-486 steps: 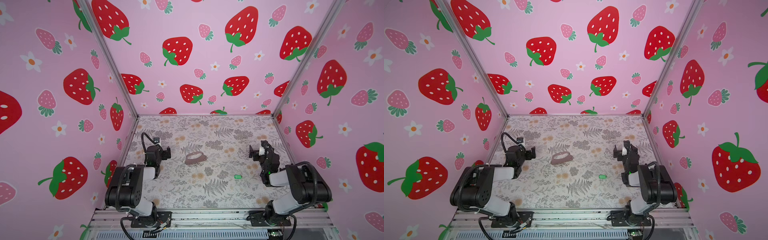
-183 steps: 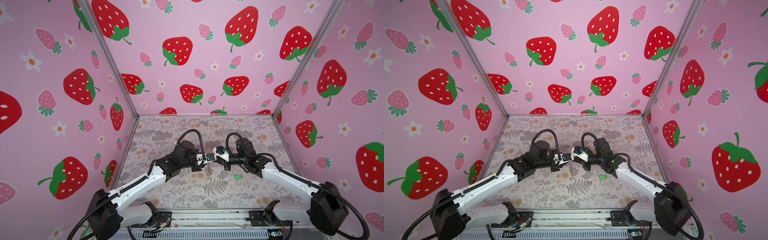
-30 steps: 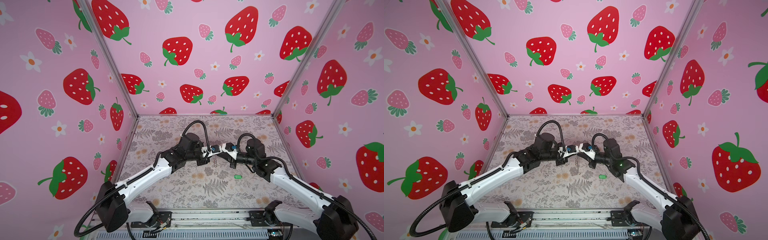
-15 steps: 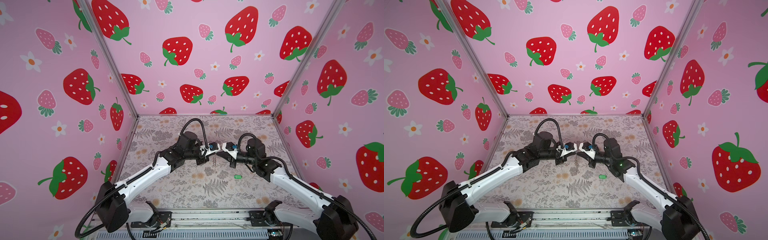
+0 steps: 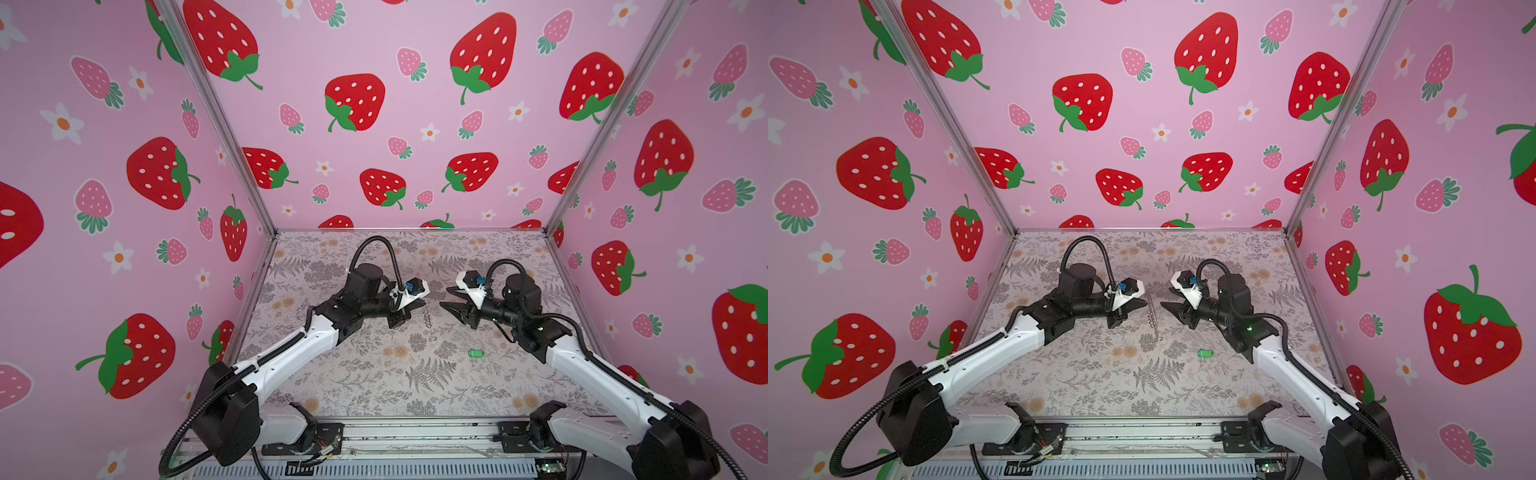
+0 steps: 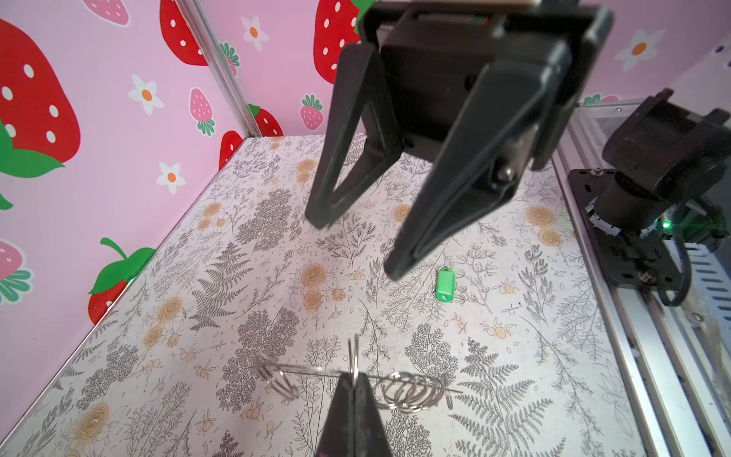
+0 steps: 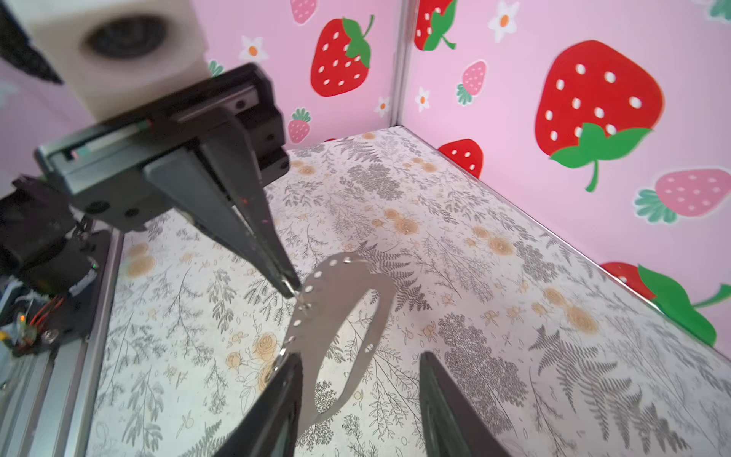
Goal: Put the keys on the keyring
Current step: 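Release the plate rim and move the right gripper over the green key tag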
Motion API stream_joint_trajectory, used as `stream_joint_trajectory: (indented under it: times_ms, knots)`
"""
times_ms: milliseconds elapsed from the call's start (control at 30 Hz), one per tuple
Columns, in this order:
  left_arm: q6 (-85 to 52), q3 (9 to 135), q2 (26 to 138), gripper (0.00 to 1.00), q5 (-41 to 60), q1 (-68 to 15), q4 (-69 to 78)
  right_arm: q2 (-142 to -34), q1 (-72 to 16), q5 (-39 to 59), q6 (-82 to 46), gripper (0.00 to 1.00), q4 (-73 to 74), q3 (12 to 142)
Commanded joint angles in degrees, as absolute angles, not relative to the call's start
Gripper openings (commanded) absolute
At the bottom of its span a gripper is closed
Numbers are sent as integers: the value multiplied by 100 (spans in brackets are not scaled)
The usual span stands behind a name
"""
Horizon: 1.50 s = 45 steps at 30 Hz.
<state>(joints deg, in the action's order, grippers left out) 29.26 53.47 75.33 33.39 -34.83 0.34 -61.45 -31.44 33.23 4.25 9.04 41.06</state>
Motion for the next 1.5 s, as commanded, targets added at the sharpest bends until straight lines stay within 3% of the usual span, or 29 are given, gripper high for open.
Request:
stream_joint_trajectory:
  times_ms: [0,133,333,533,833,1467]
  knots:
    - [2917,5122,7251,0,3812,-3445,771,-5953,-3007,2846,-537,51,660,4053]
    - [3297,4818,7071,0,3841,-3445,1026,-5929,-2971,2057,-1363,51,-14,4072]
    - [4032,4506,6847,0,3586,-3535,1126,-6260,-2971,784,-2215,50,-2335,4657]
    - [4270,4347,6779,0,3491,-3560,1232,-6542,-3117,45,-2977,46,-3610,4520]
    - [4297,4141,6642,0,3459,-3583,1398,-6333,-3459,-363,-3791,37,-3238,3585]
    - [4280,4069,6644,0,3480,-3586,1433,-7030,-3617,-754,-3444,23,-2982,3531]
